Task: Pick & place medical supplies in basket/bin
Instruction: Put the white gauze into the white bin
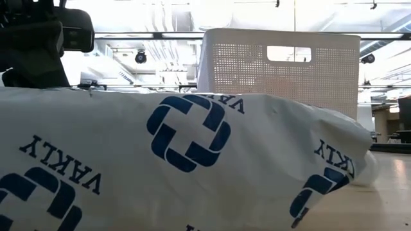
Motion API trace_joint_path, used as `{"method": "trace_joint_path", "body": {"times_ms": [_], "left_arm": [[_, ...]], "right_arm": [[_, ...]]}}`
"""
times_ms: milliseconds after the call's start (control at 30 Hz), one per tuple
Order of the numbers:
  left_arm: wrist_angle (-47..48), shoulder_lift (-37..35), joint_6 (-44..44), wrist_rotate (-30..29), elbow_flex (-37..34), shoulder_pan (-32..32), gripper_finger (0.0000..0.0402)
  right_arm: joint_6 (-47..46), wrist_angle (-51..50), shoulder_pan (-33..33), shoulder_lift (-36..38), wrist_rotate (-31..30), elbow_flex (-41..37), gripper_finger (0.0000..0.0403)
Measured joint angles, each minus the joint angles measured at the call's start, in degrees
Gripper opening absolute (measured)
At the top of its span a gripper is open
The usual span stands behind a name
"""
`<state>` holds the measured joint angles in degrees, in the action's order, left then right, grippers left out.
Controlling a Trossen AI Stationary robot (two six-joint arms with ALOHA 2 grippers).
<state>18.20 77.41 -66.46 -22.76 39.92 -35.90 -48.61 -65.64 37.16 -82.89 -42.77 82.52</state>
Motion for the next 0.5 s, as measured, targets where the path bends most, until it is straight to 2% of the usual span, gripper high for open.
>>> {"method": "trace_joint_path", "body": {"times_ms": [133, 233, 333, 500], "left_arm": [[0.06, 0.0, 0.0, -0.21, -0.61, 0.0, 0.0281], [-0.01, 0.0, 0.0, -0.24, -1.13, 0.0, 0.0281], [0.01, 0.0, -0.02, -0.24, -1.34, 0.0, 0.0281], [-0.12, 0.0, -0.02, -0.27, -0.83, 0.0, 0.0281]], "right_arm": [[11.82, 8.14, 3.37, -1.75, 11.88, -0.14, 0.0286], [20.42, 8.01, 5.29, -6.71, 18.11, -0.65, 0.0286], [28.63, 8.3, 5.23, -12.51, 19.02, -0.81, 0.0287], [33.58, 12.84, 2.25, -21.27, 20.05, -0.92, 0.0282]]}}
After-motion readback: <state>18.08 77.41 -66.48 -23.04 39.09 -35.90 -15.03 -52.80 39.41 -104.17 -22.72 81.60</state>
